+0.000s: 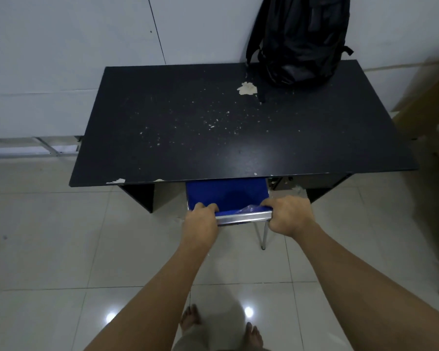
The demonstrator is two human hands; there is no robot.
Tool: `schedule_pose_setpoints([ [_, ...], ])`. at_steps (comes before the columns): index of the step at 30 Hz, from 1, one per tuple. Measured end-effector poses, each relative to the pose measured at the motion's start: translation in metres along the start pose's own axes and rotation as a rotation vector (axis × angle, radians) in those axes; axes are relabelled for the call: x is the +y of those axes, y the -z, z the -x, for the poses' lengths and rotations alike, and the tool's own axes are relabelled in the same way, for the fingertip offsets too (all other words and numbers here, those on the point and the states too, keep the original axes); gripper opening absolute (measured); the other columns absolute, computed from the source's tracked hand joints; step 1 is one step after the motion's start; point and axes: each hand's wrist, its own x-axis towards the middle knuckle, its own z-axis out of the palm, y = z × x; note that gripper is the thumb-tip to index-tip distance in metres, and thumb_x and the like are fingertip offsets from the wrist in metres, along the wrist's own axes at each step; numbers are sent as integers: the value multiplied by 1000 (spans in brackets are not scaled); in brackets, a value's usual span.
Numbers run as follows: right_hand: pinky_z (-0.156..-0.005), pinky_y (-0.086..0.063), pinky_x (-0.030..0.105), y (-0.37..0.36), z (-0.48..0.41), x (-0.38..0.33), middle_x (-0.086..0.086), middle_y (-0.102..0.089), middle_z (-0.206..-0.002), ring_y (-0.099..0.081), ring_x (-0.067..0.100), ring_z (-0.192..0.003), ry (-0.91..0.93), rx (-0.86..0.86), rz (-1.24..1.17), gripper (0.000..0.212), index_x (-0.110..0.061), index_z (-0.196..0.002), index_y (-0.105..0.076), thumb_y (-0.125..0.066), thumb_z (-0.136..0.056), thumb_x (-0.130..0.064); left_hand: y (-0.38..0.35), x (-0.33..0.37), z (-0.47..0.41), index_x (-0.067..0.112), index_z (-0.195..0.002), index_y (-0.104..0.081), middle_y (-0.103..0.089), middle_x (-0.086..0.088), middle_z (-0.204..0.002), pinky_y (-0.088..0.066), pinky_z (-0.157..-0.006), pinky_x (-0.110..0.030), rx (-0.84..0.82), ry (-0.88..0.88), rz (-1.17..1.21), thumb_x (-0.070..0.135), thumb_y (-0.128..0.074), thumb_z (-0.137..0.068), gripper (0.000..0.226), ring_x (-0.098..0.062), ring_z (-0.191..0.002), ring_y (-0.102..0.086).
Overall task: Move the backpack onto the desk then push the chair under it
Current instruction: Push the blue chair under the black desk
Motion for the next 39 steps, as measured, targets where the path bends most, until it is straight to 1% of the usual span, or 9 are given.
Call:
schedule_pose_setpoints([
  [8,-74,-49,33,14,1,2,-11,-66,-103,-59,16,-88,-21,-333,-197,52,-40,-120,-58,-59,-69,-28,4,-6,4,25,-126,-58,-61,-4,-111,-51,-81,-29,-149,-96,82,14,-65,-80,48,-18,-96,-57],
  [11,-89,-44,35,26,-8,1,0,-62,-115,-55,22,-109,-181,-483,-732,44,-27,-110,-68,-55,-77,0,26,-22,7,30,-129,-58,-54,-6,-128,-48,-78,-27,-371,31,823,14,-62,-71,60,-17,-102,-55],
  [13,-94,-41,33,24,-14,-4,8,-58,-124,-51,24,-114,-230,-439,-714,38,-18,-110,-66,-46,-86,3,30,-31,9,33,-135,-53,-47,-7,-135,-46,-85,-39,-381,270,1183,27,-59,-74,62,-26,-111,-54],
  [16,-82,-47,37,10,-13,-3,9,-60,-114,-55,27,-97,-494,-304,-361,27,-18,-105,-63,-51,-86,-33,17,-21,15,17,-136,-45,-50,-7,-125,-47,-82,-51,-342,660,1126,43,-59,-90,54,-32,-110,-52],
  [20,-73,-47,34,5,-4,-3,9,-64,-108,-57,25,-84,-699,-441,-439,45,-15,-107,-65,-51,-83,-51,7,-4,19,1,-114,-55,-65,-22,-115,-56,-55,-34,-233,891,1372,10,-57,-91,25,-29,-91,-69],
  [23,-72,-53,34,1,1,3,8,-63,-98,-56,19,-76,-697,-443,-484,36,-16,-104,-66,-54,-85,-44,8,-3,20,-1,-108,-53,-64,-25,-115,-55,-56,-33,-162,912,1415,2,-54,-89,18,-32,-95,-69],
  [28,-55,-34,25,12,5,16,9,-64,-113,-55,21,-82,-687,-455,-552,35,-16,-115,-65,-54,-89,-38,12,12,10,-7,-117,-55,-63,-25,-108,-54,-43,-27,-127,835,1352,-1,-56,-89,29,-28,-83,-67],
  [33,-48,-30,27,15,-11,8,6,-54,-74,-46,15,-60,-786,-357,-544,26,-14,-81,-63,-57,-85,-39,23,5,-11,-9,-120,-52,-63,-27,-112,-55,-45,-29,-75,802,1338,-2,-52,-90,31,-28,-78,-68],
  [39,-45,-30,27,8,-29,6,3,-53,-66,-51,18,-56,-971,-105,-665,25,-14,-66,-52,-66,-71,-34,28,-4,-31,-11,-123,-50,-62,-30,-113,-57,-54,-37,-33,799,1318,-3,-52,-89,36,-33,-81,-68],
])
